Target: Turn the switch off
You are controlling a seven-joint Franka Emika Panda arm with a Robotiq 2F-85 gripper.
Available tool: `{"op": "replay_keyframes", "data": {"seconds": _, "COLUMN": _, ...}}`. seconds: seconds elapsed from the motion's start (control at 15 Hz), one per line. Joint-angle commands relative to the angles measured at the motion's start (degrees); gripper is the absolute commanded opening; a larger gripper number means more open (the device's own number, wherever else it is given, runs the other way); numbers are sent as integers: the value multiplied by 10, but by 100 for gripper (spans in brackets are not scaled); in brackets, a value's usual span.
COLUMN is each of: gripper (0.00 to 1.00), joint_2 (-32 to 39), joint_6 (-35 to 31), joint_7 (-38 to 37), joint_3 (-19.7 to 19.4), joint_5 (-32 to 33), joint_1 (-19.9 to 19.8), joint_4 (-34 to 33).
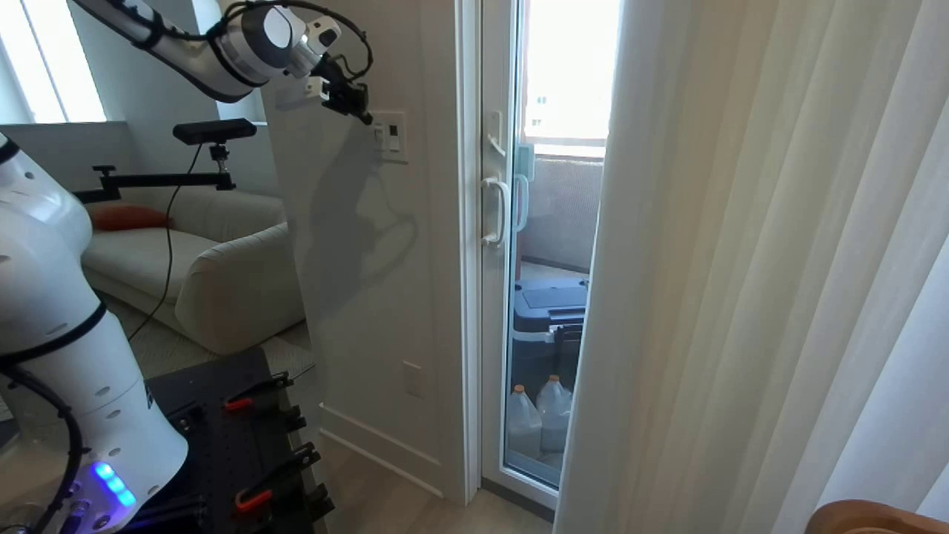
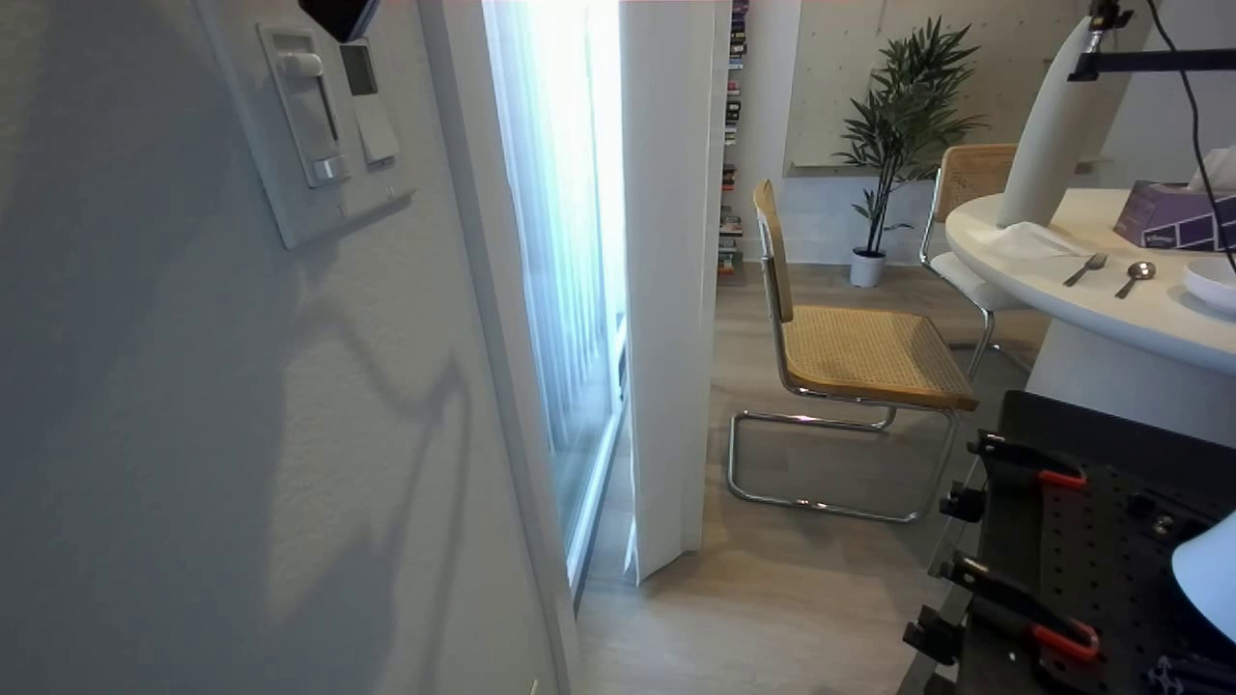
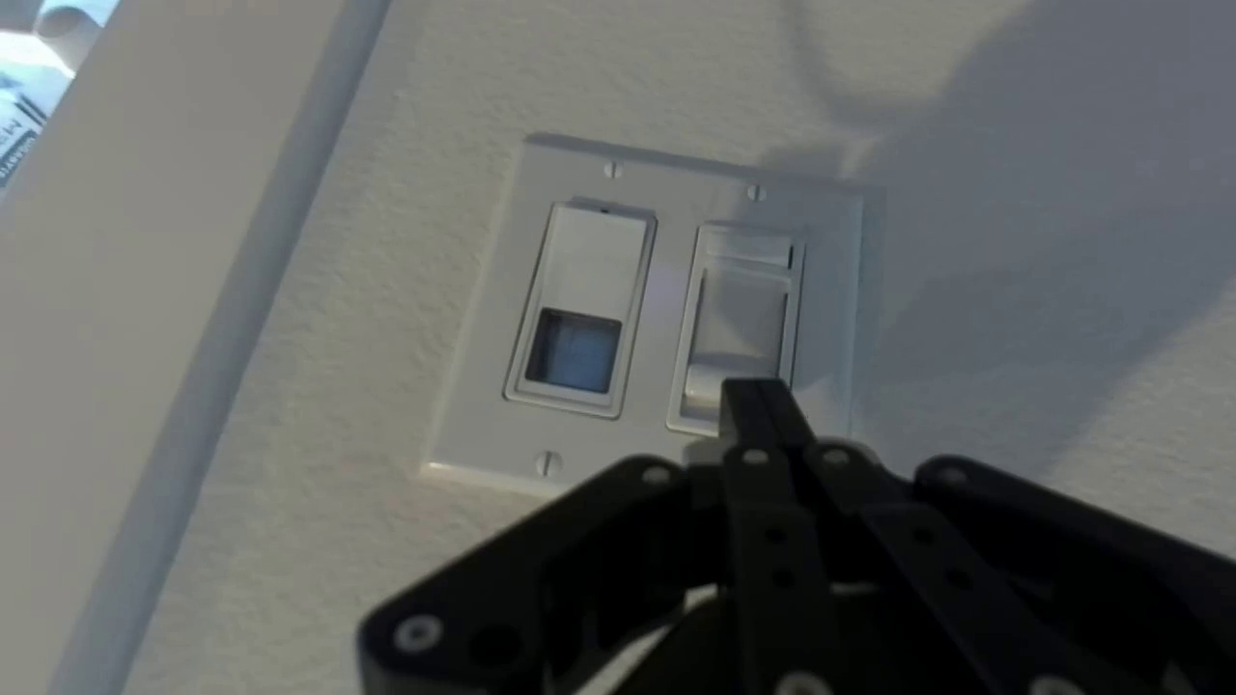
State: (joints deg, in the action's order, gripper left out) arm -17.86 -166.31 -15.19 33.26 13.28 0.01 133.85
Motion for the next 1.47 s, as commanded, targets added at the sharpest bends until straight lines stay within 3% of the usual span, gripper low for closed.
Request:
{"op": "replay_keyframes", "data": {"seconds": 0.0, "gripper": 0, "joint_2": 12, "joint_6": -10, "joint_7": -25, "joint_3": 25, "joint_5": 21, "joint_1": -31, "joint_4": -16}}
{"op": "replay_keyframes", "data": {"seconds": 1.4, "gripper": 0, "joint_2": 7, "joint_6": -16, "joint_7": -36, "joint_3": 145, "joint_5": 20, "joint_1": -151, "joint_4": -35}}
